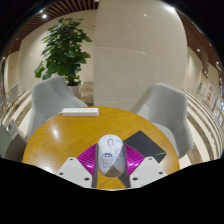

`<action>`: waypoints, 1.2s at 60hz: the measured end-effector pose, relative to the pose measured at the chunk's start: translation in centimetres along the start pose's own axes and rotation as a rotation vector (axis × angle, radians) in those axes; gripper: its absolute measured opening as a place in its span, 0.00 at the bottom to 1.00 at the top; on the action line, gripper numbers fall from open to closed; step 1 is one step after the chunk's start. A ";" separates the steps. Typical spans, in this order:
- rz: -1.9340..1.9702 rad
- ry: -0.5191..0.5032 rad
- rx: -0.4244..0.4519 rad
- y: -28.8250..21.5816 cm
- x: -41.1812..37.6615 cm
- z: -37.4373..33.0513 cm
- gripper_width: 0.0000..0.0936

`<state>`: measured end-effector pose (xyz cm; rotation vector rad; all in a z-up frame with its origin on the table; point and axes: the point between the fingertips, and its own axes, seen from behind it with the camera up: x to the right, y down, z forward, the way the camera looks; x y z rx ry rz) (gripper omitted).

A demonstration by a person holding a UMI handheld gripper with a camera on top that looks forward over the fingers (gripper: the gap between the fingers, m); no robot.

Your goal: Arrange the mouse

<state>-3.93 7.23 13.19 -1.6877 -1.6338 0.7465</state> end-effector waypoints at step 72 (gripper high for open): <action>0.036 -0.037 -0.170 10.2 2.1 -14.8 0.92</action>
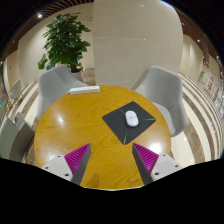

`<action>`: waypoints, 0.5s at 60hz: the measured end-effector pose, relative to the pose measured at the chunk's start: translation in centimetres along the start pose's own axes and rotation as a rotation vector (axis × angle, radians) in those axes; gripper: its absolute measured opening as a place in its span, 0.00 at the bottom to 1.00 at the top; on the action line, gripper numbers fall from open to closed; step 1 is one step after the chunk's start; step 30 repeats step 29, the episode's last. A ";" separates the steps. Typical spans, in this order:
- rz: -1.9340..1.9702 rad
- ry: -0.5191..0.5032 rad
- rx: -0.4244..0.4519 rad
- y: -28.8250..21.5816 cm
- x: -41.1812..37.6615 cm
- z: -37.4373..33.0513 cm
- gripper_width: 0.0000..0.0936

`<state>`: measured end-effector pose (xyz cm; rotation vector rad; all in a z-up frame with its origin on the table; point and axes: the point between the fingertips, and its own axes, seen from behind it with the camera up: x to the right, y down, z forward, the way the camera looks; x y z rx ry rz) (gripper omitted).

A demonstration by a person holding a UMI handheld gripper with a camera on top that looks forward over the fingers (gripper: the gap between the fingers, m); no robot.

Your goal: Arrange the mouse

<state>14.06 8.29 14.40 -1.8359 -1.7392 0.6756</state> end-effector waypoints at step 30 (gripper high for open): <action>-0.015 0.045 -0.011 5.1 -2.1 -4.7 0.92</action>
